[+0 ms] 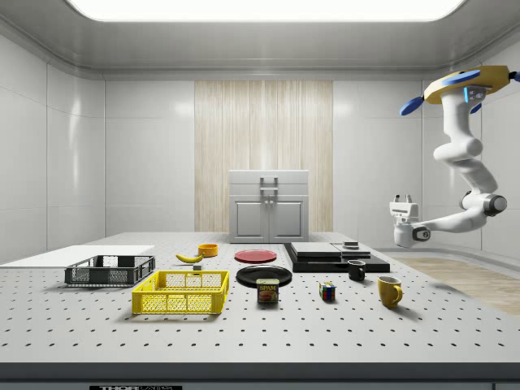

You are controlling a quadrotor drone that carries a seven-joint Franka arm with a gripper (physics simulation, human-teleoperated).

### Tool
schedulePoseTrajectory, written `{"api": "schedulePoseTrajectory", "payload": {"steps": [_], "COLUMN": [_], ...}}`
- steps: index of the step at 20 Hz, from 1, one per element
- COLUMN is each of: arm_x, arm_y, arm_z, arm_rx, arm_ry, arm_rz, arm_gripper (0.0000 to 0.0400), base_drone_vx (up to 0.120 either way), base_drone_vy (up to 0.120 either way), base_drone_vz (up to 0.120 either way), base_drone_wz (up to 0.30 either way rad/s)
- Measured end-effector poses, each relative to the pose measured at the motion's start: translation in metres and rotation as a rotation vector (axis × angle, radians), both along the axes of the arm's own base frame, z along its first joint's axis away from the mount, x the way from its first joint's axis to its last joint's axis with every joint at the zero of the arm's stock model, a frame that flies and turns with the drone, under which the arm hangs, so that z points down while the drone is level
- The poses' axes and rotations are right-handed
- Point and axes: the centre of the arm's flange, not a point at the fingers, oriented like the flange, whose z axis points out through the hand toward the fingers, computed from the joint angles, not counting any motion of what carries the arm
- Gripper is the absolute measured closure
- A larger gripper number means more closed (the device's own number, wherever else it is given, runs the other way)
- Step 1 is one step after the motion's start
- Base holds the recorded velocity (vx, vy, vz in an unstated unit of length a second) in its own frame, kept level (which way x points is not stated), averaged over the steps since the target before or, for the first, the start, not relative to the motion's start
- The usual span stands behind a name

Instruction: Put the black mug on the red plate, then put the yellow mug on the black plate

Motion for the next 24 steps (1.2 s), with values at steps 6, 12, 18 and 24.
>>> {"api": "schedulePoseTrajectory", "payload": {"steps": [6, 12, 18, 24], "arm_x": [-0.0004, -0.0009, -0.0013, -0.0018], "arm_y": [0.0001, 0.0004, 0.0012, 0.0033], "arm_z": [0.0002, 0.0003, 0.0003, 0.0002], "arm_rx": [-0.001, -0.004, -0.012, -0.033], "arm_ry": [-0.005, -0.009, -0.014, -0.018], "arm_rz": [0.000, 0.000, 0.000, -0.001], "arm_gripper": [0.0000, 0.0000, 0.0000, 0.0000], "base_drone_vx": [0.120, 0.120, 0.120, 0.033], "base_drone_vy": [0.000, 0.000, 0.000, 0.000], "base_drone_vz": [0.000, 0.000, 0.000, 0.000], "base_drone_wz": [0.000, 0.000, 0.000, 0.000]}}
